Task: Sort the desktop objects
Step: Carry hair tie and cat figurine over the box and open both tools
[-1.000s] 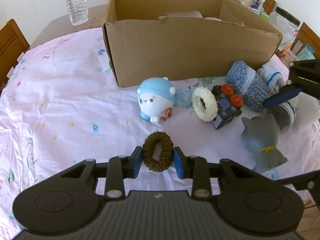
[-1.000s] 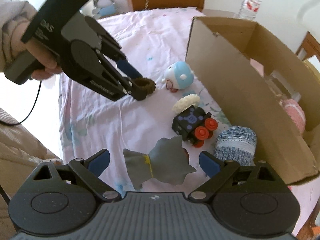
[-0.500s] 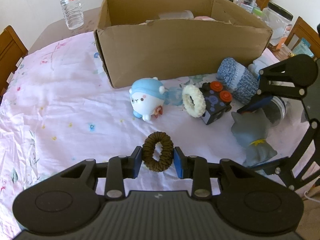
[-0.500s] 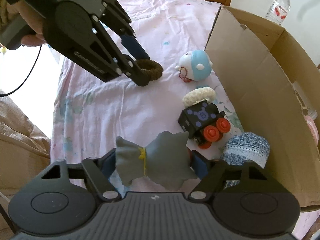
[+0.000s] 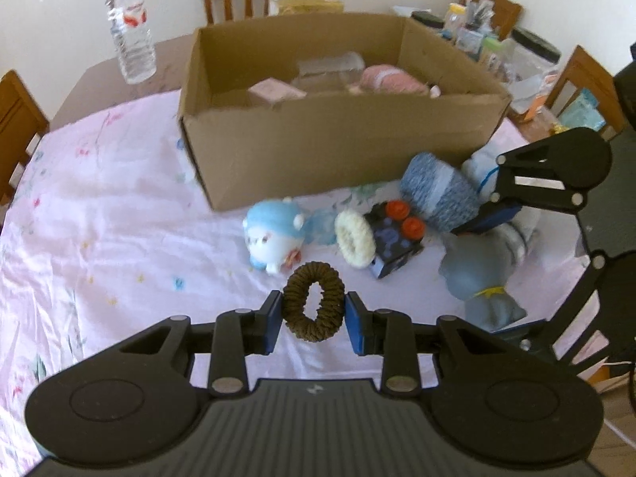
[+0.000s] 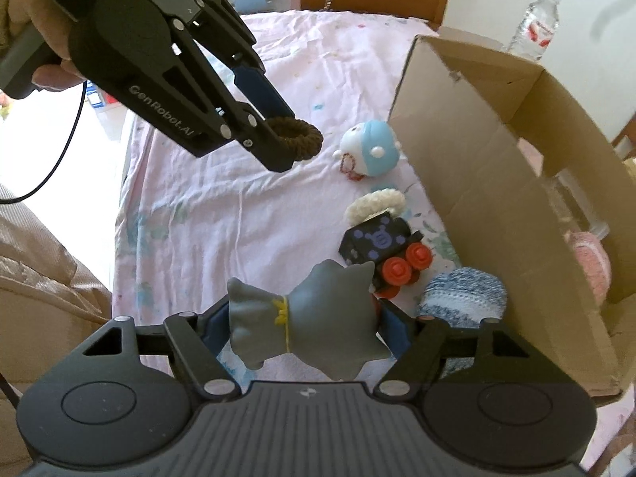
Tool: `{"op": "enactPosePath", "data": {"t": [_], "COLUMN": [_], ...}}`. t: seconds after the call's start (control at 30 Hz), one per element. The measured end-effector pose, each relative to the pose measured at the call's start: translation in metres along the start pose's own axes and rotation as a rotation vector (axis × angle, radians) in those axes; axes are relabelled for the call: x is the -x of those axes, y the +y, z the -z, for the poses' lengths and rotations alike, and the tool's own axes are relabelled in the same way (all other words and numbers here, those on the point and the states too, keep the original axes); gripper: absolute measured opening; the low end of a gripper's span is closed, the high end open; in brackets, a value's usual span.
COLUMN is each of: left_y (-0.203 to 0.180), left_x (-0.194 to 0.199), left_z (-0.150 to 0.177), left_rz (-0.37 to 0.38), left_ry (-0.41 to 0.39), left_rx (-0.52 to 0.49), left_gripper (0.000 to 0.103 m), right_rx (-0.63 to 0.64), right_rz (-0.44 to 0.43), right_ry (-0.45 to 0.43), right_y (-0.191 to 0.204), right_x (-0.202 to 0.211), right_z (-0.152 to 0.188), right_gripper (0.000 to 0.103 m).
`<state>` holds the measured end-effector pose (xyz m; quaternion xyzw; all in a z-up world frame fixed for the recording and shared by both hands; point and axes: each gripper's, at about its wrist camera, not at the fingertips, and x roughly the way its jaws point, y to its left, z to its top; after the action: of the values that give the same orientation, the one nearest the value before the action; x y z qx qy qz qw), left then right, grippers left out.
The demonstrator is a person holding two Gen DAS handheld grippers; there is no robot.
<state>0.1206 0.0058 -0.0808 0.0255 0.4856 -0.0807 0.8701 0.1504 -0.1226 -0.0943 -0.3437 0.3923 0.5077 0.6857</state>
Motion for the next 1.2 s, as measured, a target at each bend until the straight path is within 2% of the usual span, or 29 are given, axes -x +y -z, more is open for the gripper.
{"op": "enactPosePath", "data": {"t": [0.37, 0.6, 0.73, 0.9, 1.2], "left_y": [0.002, 0.004, 0.004, 0.01, 0.023], "left_x": [0.016, 0.026, 0.033, 0.036, 0.033], "left_z": [-0.024, -0.038, -0.048, -0.065, -0.103], "left_rz": [0.072, 0.113, 0.109, 0.132, 0.1], "left_ry": [-0.054, -0.083, -0.11, -0.139, -0.193], "left_rx": [-0.109, -0.139, -0.169, -0.161, -0.172], "left_gripper": [0.032, 0.032, 0.032, 0.032, 0.032], "right_rx": [-0.082, -0.116, -0.141, -0.155, -0.206], "right_rz": [0.115, 0.172, 0.193, 0.256, 0.333], "right_ry": [-0.025, -0.053, -0.076, -0.104, -0.136], "right_y": [-0.004, -0.011, -0.018, -0.029, -0.061], "right_x": [0.031, 0.052, 0.063, 0.075, 0.092], "right_z": [-0.017, -0.024, -0.029, -0.032, -0.037], "right_gripper": [0.078, 0.078, 0.078, 0.078, 0.078]}}
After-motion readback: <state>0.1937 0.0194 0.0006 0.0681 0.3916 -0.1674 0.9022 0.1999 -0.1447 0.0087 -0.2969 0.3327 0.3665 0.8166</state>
